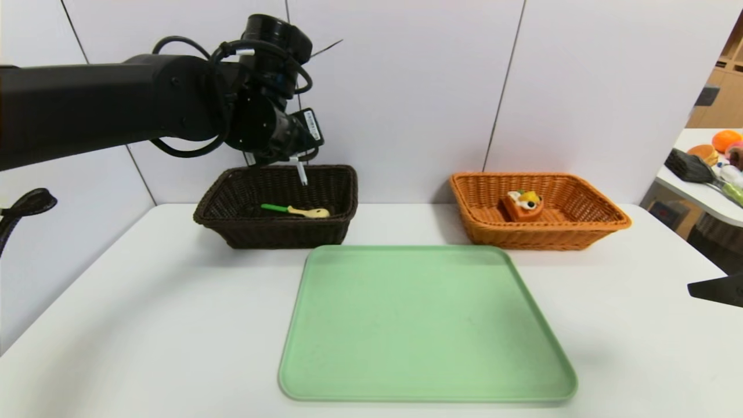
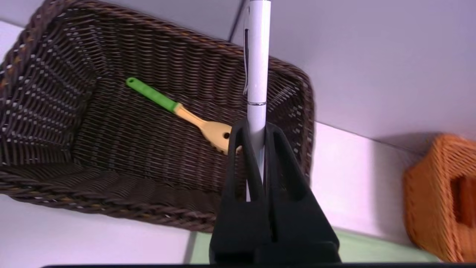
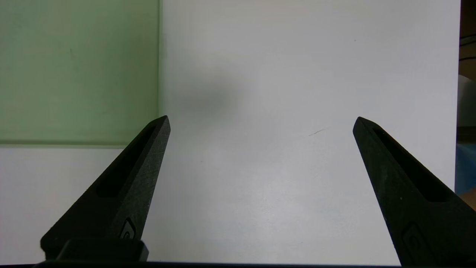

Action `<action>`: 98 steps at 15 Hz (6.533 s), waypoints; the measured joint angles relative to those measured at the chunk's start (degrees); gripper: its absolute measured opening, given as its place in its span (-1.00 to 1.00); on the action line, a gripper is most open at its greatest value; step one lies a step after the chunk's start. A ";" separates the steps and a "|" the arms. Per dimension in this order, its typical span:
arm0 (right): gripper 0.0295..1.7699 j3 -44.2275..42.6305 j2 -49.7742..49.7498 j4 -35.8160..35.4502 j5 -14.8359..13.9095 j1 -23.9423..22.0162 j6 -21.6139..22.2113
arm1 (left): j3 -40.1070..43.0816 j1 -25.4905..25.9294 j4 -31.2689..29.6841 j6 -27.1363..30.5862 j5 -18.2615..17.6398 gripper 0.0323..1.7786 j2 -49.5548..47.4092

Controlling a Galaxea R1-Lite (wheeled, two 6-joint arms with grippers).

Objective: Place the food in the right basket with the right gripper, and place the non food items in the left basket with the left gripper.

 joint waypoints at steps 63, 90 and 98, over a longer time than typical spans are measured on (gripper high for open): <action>0.92 -3.97 9.65 -4.30 1.27 0.35 -10.90 | 20.35 8.67 0.80 48.19 -15.90 0.88 -11.50; 0.92 13.48 -24.22 0.59 1.24 -8.52 -4.71 | 73.07 24.32 -14.52 33.93 0.00 0.90 -67.21; 0.92 24.09 -46.03 -5.05 1.05 -8.68 -4.89 | 84.80 24.78 -15.26 34.61 4.85 0.90 -89.81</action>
